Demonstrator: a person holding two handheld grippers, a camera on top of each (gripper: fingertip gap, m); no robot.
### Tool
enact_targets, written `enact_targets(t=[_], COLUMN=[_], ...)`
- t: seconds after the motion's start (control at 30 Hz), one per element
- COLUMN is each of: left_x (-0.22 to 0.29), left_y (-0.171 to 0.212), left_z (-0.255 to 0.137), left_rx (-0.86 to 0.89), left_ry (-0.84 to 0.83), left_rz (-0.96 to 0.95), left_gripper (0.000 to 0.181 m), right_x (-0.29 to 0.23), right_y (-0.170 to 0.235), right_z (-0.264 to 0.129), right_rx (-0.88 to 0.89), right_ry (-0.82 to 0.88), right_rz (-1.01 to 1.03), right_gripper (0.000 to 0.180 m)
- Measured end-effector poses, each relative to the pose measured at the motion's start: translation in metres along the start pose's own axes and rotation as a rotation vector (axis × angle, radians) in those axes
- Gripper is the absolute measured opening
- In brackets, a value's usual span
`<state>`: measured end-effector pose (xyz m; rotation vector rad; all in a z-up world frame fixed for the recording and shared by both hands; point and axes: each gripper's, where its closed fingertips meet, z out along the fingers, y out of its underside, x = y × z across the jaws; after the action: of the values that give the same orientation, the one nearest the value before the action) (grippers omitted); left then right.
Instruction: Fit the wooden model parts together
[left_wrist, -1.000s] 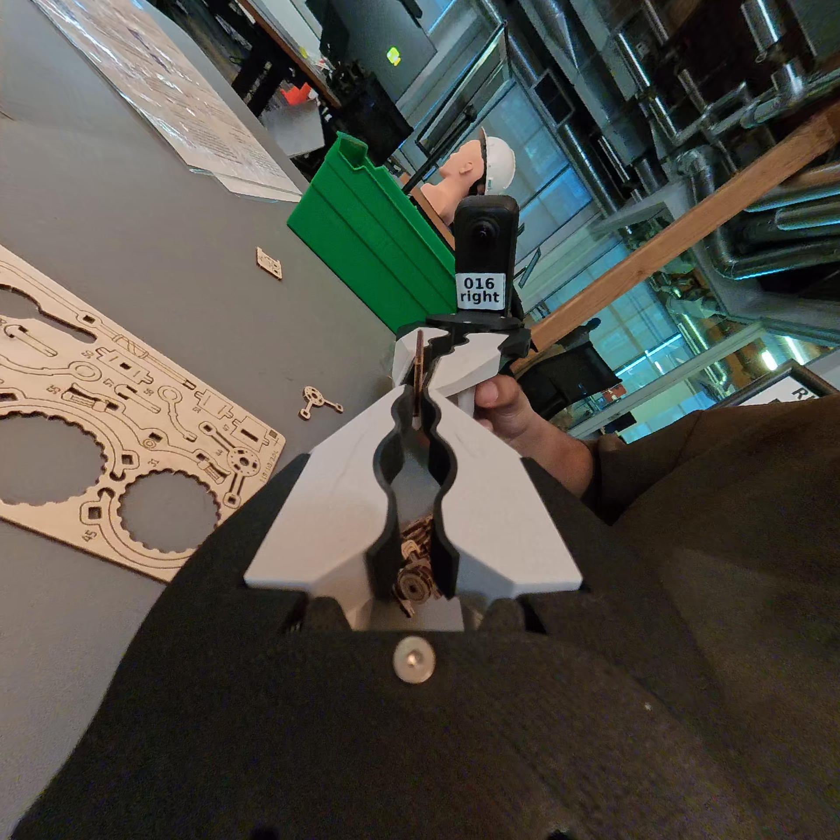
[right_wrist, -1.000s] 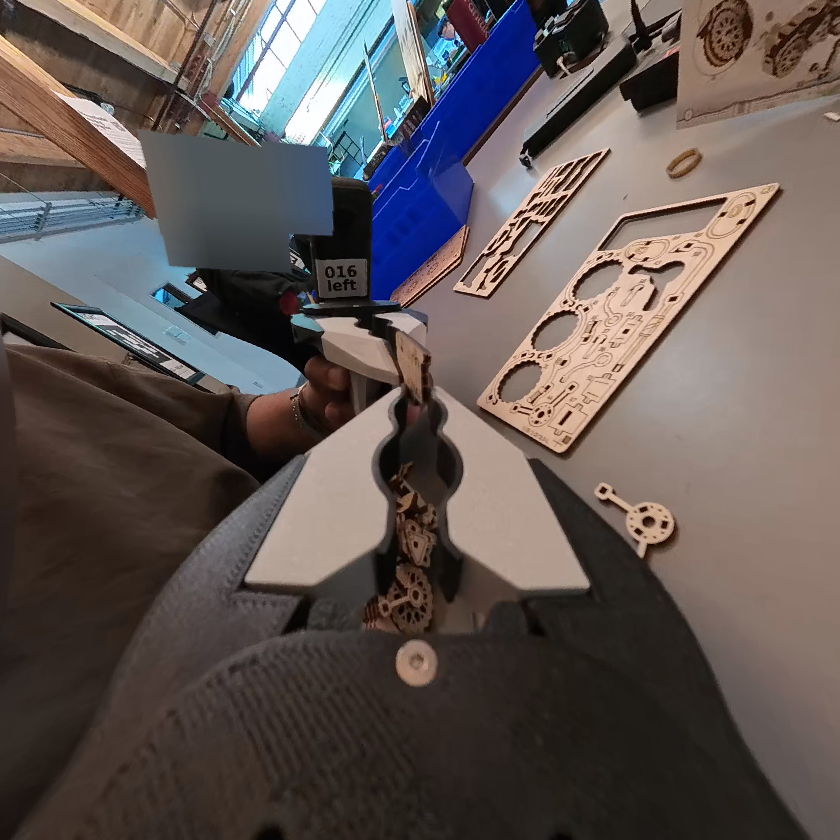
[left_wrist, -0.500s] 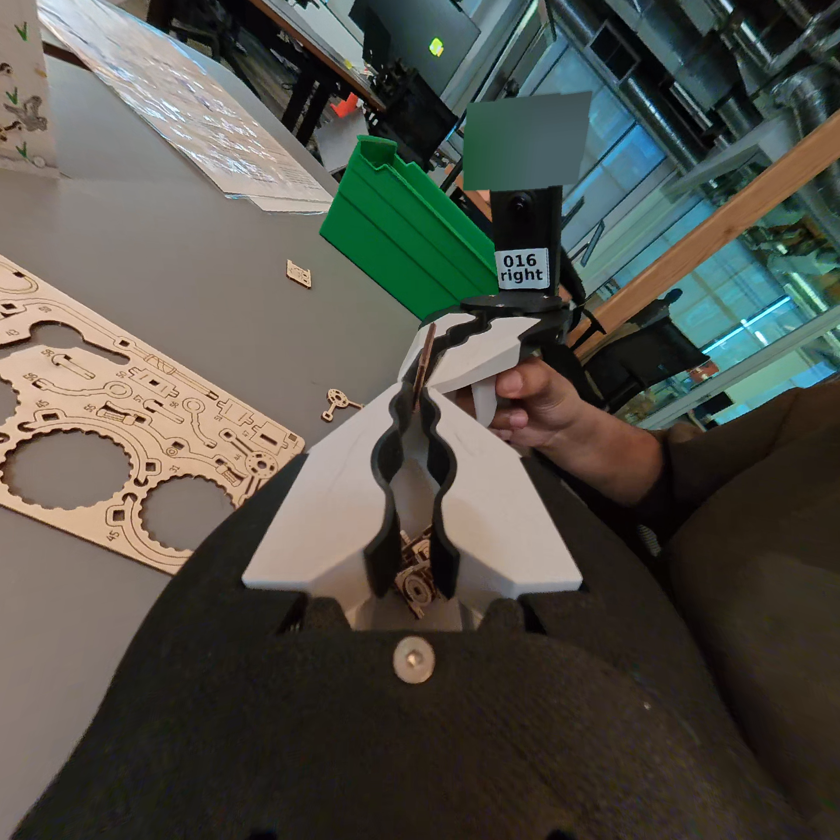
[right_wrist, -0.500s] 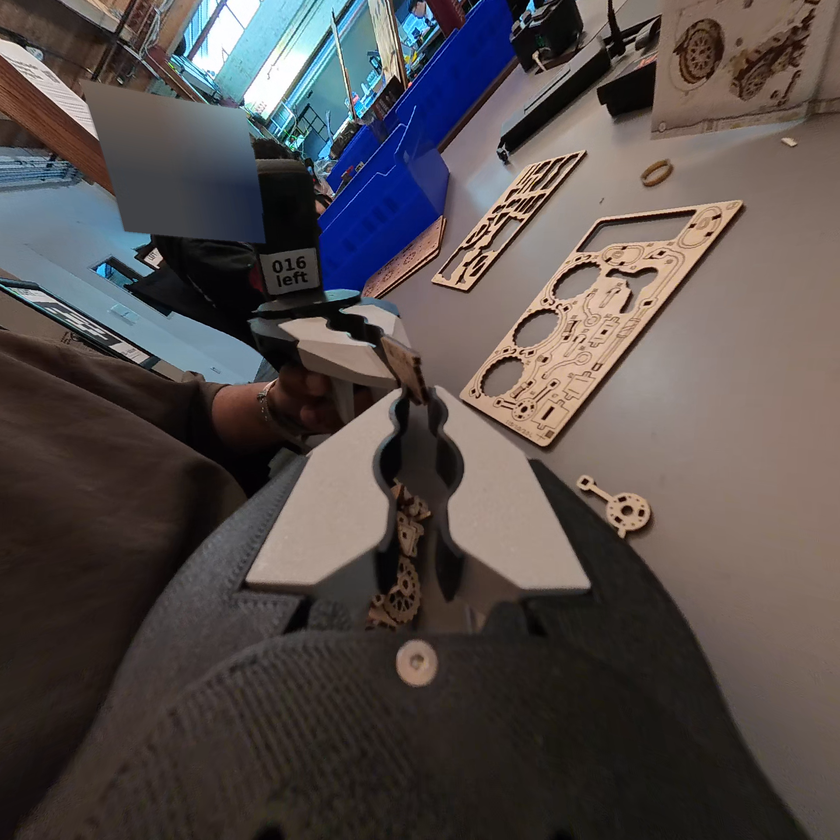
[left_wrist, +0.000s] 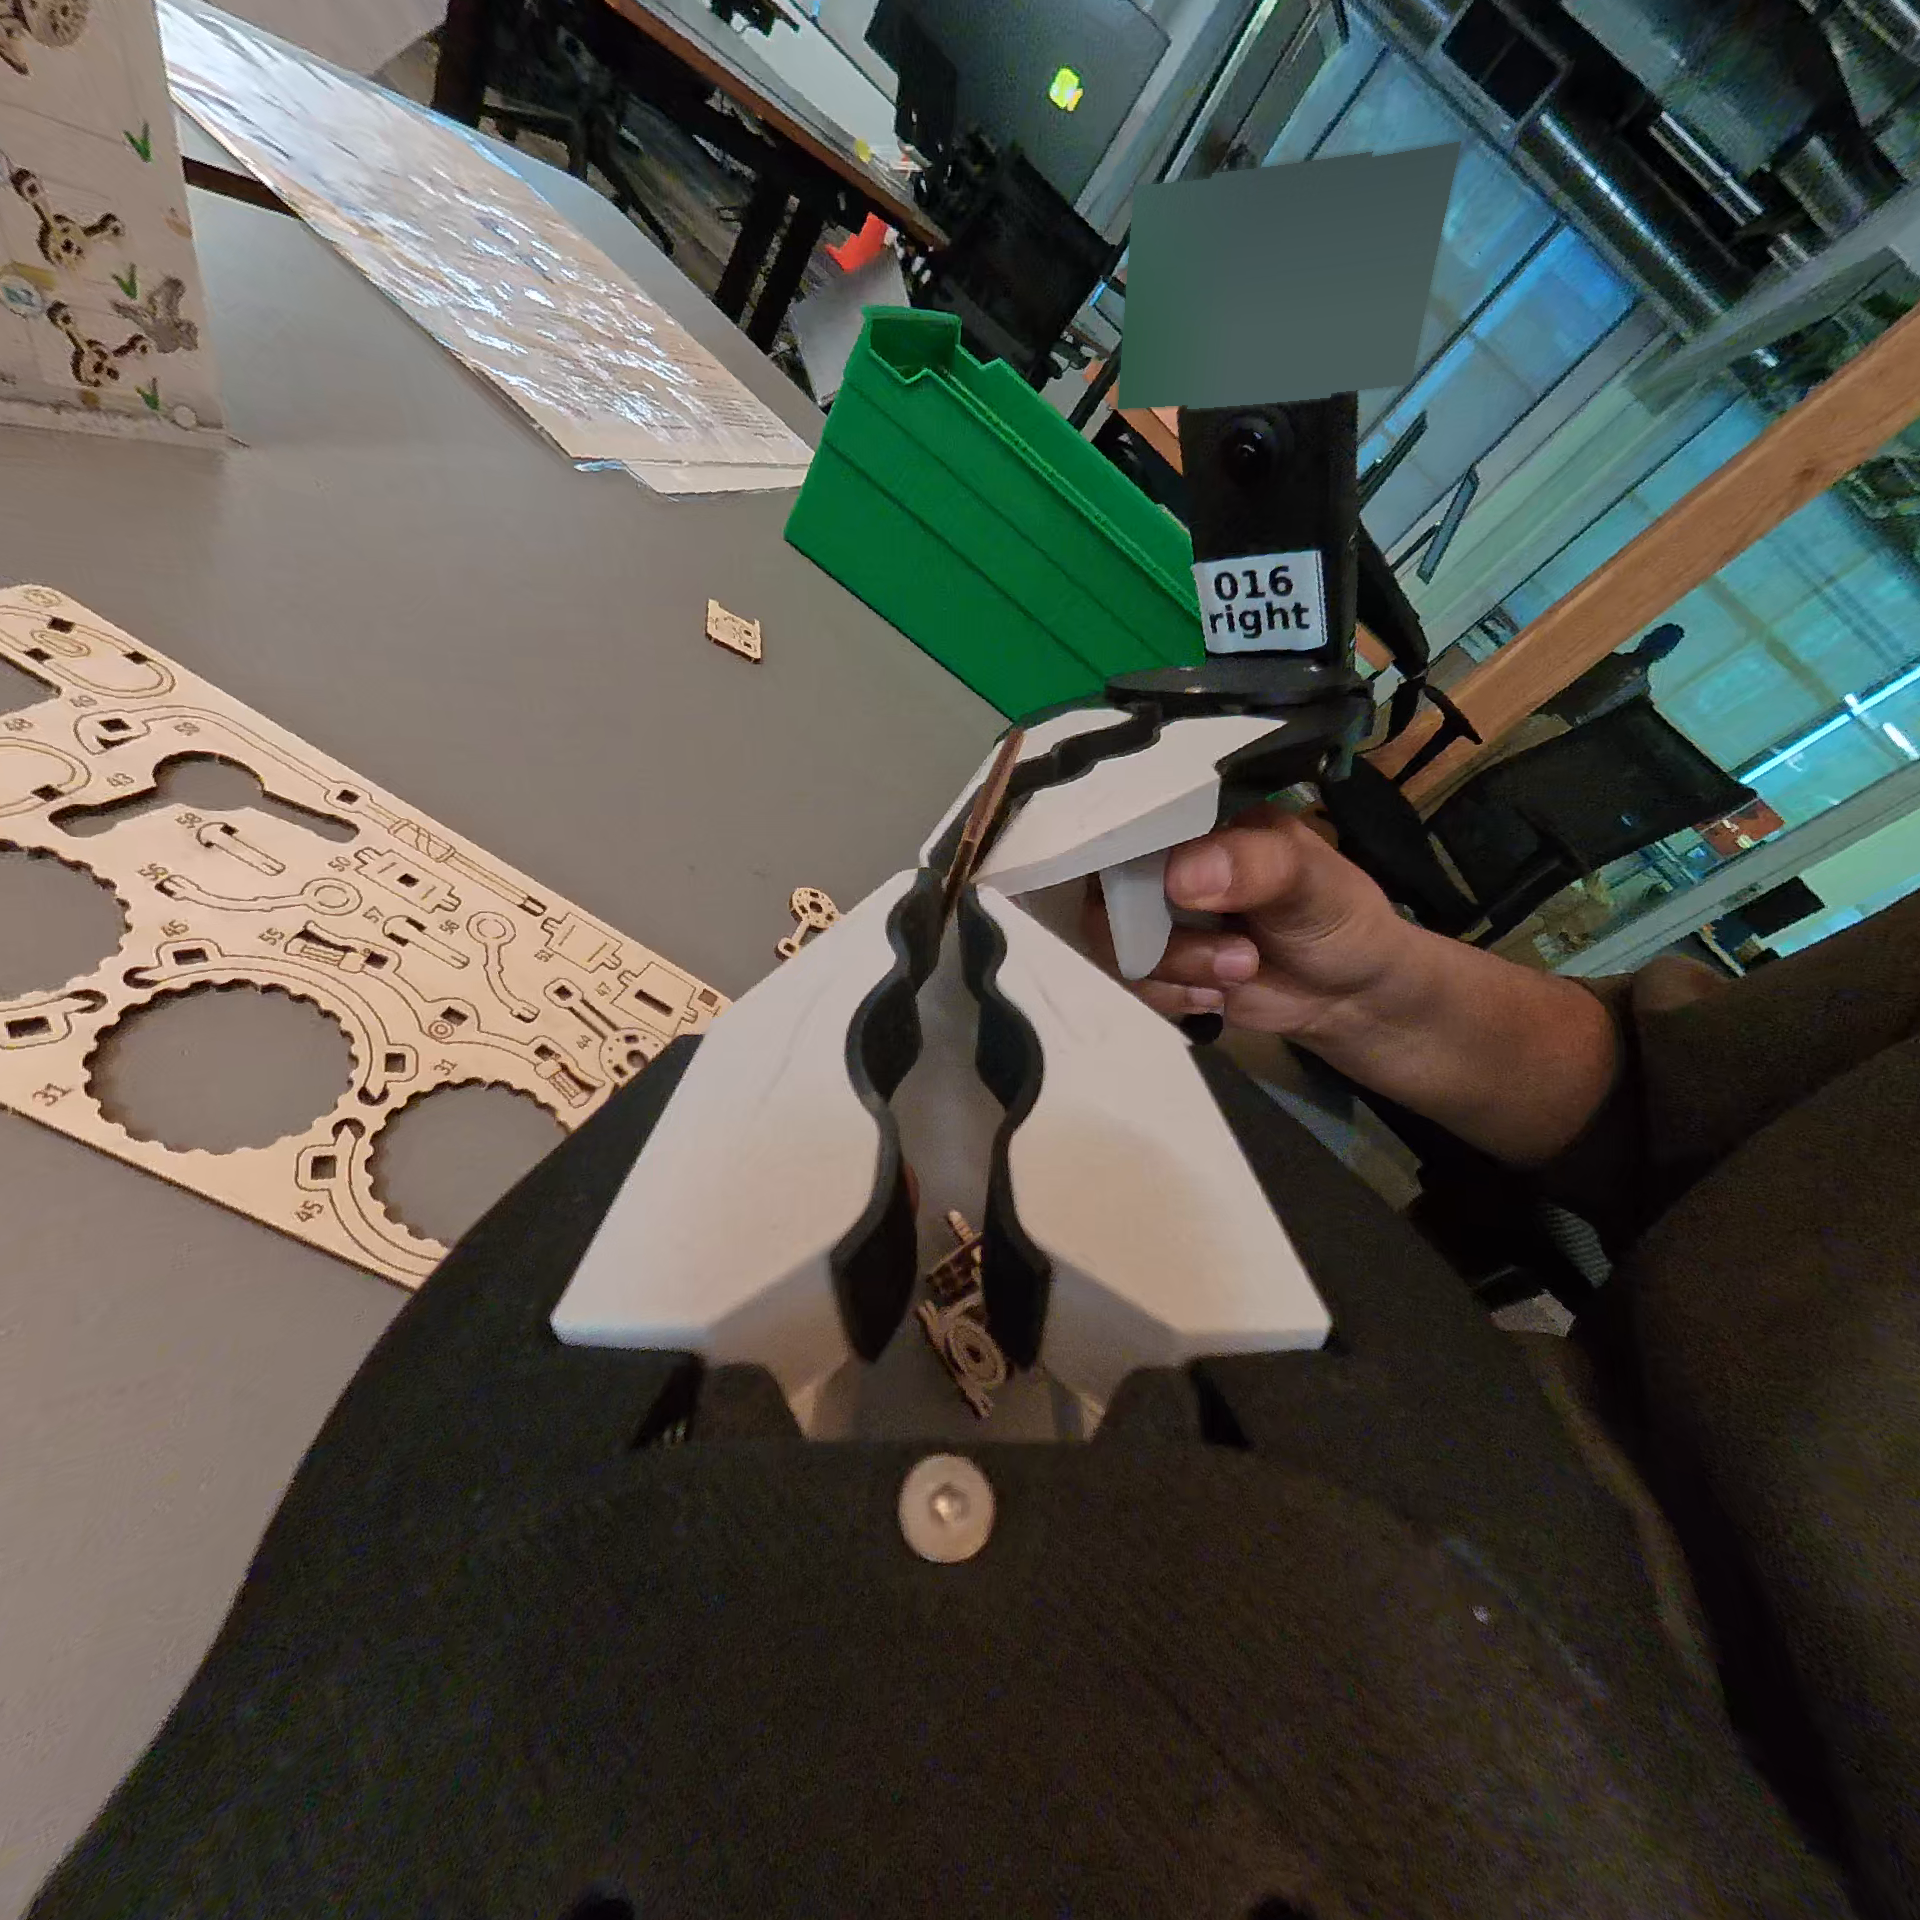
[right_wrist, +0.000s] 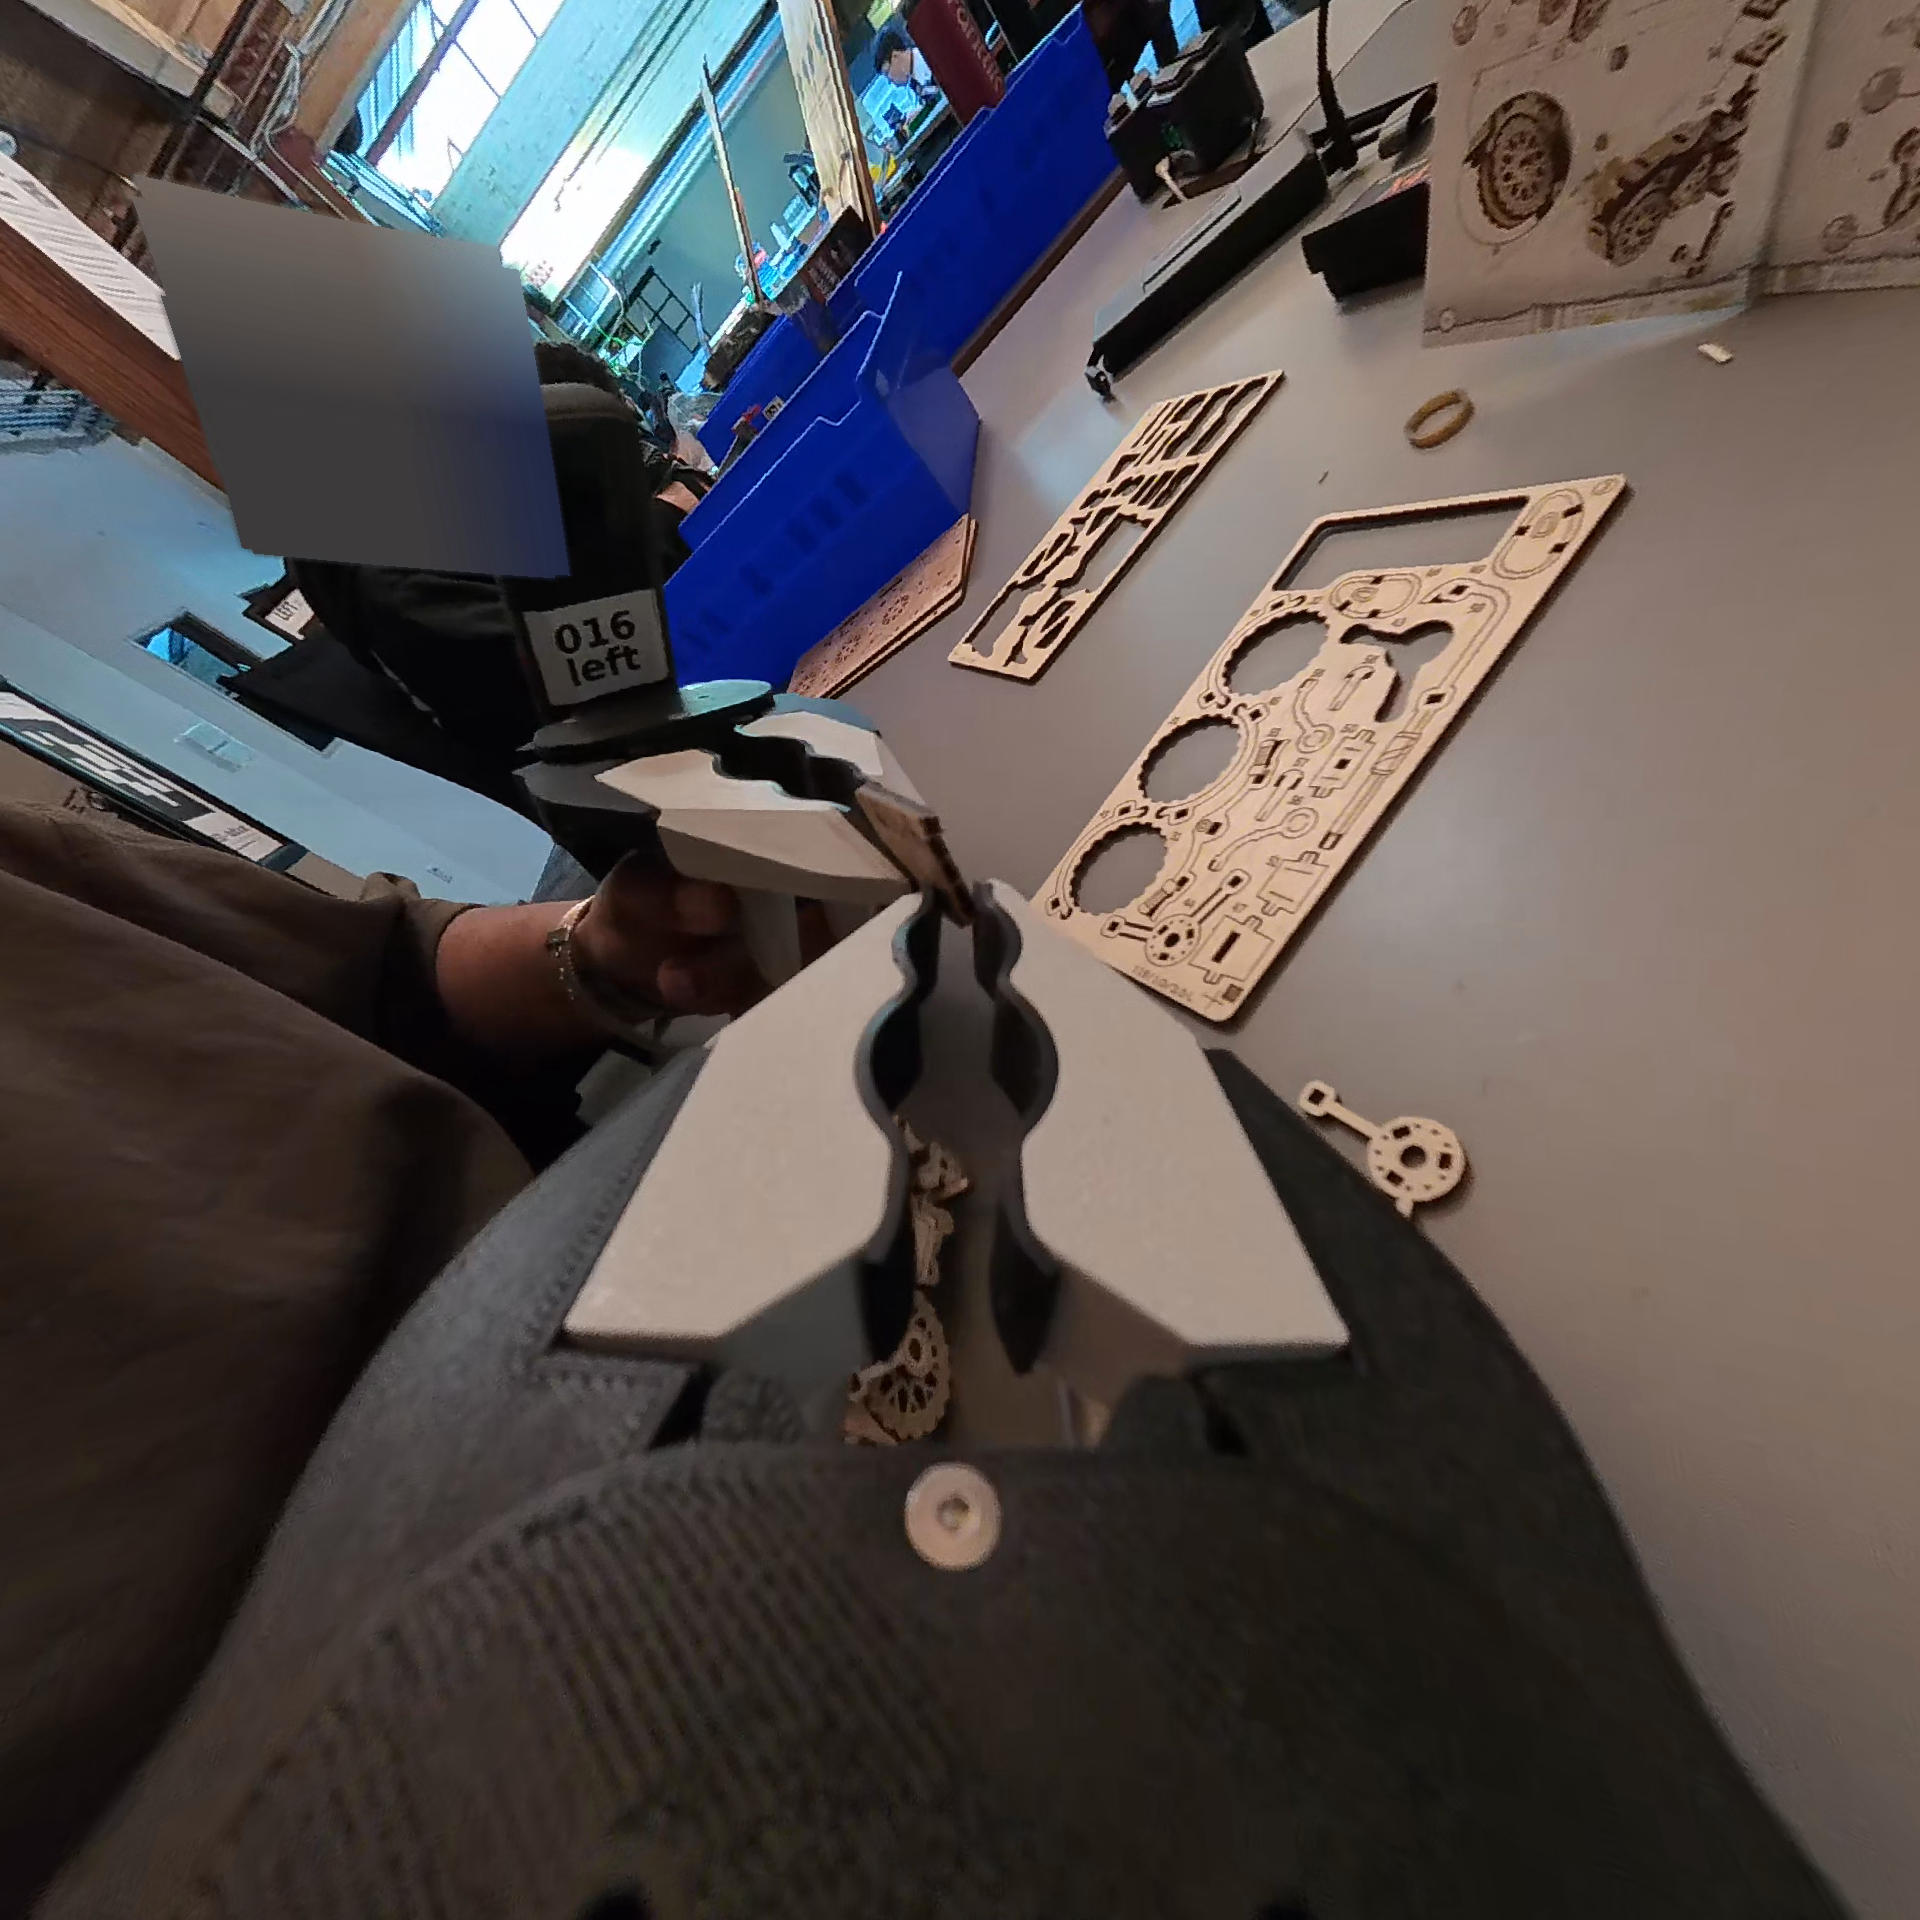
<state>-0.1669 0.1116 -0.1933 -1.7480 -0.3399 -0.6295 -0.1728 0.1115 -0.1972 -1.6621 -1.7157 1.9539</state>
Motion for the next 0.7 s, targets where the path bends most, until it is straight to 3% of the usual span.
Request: enact_targets(t=[0.43, 0.7], left_x=[-0.016, -0.013], left_y=[-0.004, -0.002], left_z=[-0.004, -0.003], left_rx=[-0.007, -0.005], left_ry=[0.006, 0.016], left_rz=[-0.092, -0.119], left_gripper=[0.0, 0.0], right_x=[0.017, 0.014], right_y=[-0.005, -0.002], right_z=[-0.001, 0.004], right_rx=[0.002, -0.011], right_ry=[0.175, 0.166], right_rz=[-0.211, -0.206], right_gripper=[0.012, 0.014])
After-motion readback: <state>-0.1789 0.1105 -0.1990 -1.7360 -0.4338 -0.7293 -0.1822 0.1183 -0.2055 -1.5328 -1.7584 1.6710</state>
